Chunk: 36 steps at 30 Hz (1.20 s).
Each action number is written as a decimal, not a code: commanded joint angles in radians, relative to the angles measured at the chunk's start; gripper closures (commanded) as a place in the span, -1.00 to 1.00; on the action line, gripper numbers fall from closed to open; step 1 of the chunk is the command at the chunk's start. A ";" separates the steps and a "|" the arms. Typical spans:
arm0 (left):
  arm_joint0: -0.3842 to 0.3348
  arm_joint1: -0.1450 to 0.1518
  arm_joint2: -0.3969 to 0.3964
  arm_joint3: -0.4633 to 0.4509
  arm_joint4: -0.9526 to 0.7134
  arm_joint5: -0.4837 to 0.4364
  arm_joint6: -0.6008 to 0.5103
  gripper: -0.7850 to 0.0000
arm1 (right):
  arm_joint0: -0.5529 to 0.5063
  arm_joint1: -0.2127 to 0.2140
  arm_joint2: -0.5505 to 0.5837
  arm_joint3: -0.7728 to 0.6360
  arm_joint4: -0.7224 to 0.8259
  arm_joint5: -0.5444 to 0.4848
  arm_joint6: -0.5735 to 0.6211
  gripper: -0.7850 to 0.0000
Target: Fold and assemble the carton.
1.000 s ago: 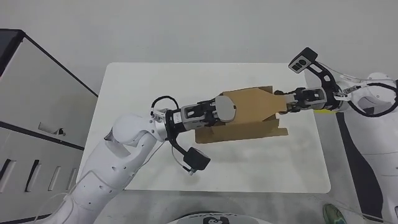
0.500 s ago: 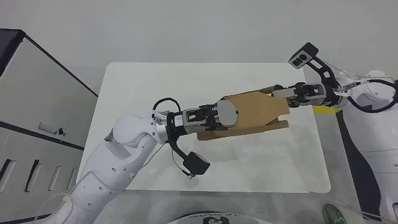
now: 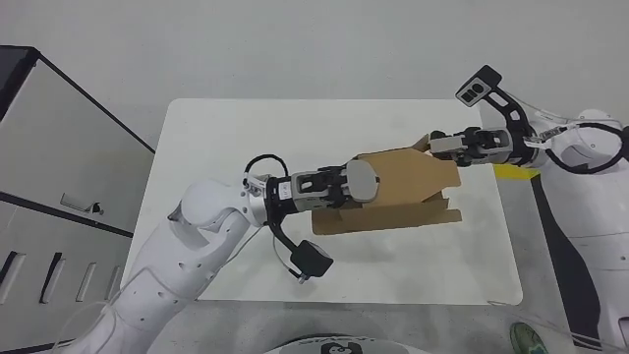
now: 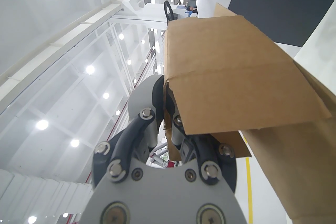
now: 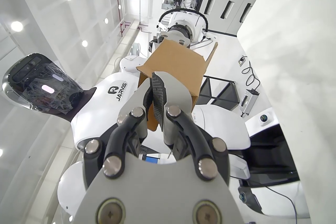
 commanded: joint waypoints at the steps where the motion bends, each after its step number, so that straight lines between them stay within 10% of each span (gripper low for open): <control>1: -0.005 -0.001 0.006 0.002 -0.005 0.000 0.005 1.00 | 0.002 -0.001 -0.004 0.004 -0.006 0.000 -0.005 1.00; 36: -0.021 0.018 -0.055 0.029 0.097 0.029 -0.049 1.00 | -0.064 0.005 0.071 -0.041 0.002 0.069 -0.020 1.00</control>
